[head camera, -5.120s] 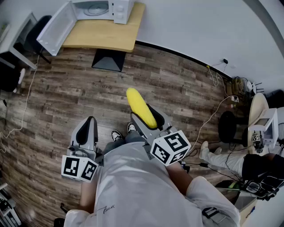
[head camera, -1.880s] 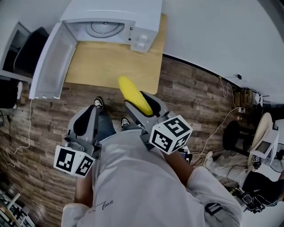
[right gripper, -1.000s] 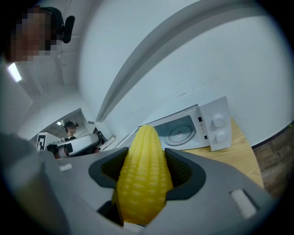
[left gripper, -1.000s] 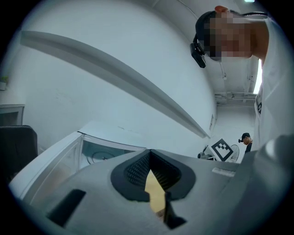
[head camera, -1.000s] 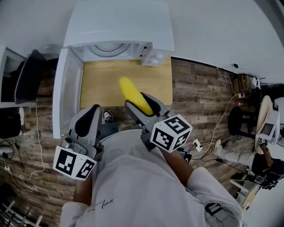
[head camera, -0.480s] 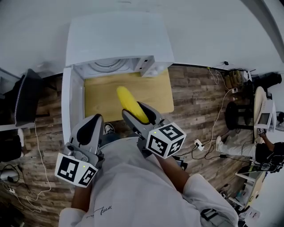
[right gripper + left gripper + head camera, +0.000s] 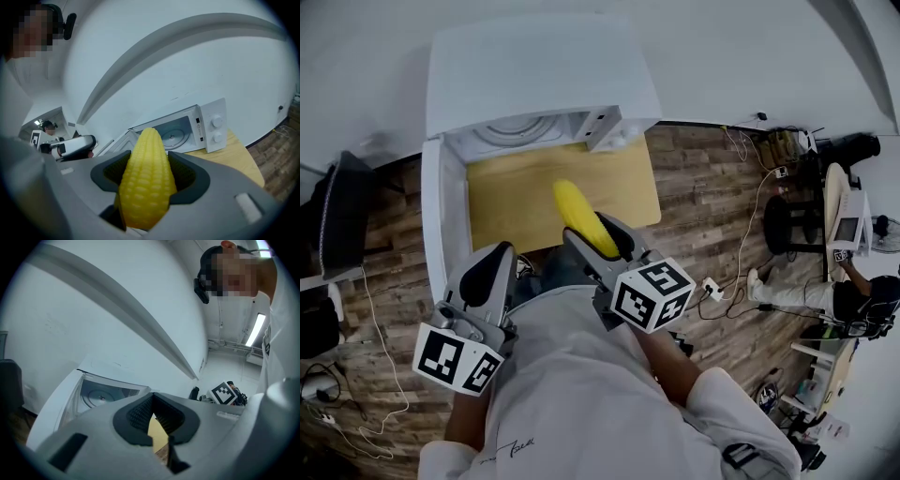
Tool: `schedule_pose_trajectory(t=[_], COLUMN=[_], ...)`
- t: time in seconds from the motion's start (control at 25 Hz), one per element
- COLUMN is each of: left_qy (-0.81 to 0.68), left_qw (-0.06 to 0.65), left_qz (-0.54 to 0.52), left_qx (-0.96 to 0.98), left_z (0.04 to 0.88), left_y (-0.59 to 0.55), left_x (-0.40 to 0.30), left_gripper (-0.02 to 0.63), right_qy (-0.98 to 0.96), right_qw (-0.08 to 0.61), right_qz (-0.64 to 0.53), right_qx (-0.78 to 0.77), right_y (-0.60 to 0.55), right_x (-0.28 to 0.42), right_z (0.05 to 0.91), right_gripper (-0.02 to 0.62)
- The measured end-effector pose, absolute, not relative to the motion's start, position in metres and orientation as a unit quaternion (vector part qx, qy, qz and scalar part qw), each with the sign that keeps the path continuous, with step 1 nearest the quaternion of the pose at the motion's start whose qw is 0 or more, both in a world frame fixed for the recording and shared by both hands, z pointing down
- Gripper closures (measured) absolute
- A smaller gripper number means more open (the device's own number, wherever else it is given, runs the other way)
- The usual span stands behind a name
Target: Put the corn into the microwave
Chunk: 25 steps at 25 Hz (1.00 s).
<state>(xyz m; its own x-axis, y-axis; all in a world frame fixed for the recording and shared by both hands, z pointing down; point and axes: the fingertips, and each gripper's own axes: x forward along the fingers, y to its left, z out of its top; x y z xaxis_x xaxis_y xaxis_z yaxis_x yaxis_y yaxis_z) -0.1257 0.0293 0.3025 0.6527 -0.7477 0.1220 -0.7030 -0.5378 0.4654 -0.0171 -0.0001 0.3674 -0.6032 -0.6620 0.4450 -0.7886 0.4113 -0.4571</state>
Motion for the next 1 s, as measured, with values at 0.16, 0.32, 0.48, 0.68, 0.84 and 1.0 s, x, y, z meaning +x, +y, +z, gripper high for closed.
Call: schedule_pose_trajectory(t=[0.16,0.32,0.48,0.68,0.84,1.0], left_qy=[-0.418,-0.423,-0.423,-0.431,-0.438,-0.442], left_qw=[0.247,0.253,0.26,0.271,0.274,0.276], left_qz=[-0.057,-0.052,-0.055,-0.063,-0.062,-0.06], left_qx=[0.872,0.869,0.866,0.859,0.854,0.851], left_z=[0.302,0.306,0.308,0.31,0.312,0.314], left_y=[0.027,0.026,0.024,0.014,0.006,0.004], left_x=[-0.13,-0.132,-0.135,-0.143,-0.147,-0.147], left_gripper=[0.617,0.617,0.616,0.616,0.617,0.616], right_qy=[-0.831,-0.83,-0.827,-0.826,-0.827,-0.825], right_qw=[0.104,0.105,0.104,0.102,0.106,0.114], right_qz=[0.326,0.33,0.334,0.342,0.34,0.344], right_qx=[0.439,0.437,0.44,0.436,0.434,0.434], right_y=[-0.007,-0.016,-0.028,-0.045,-0.056,-0.065], right_x=[-0.015,-0.016,-0.016,-0.022,-0.024,-0.023], right_z=[0.374,0.38,0.386,0.39,0.393,0.402], right_gripper=[0.334,0.334,0.334,0.334,0.334,0.334])
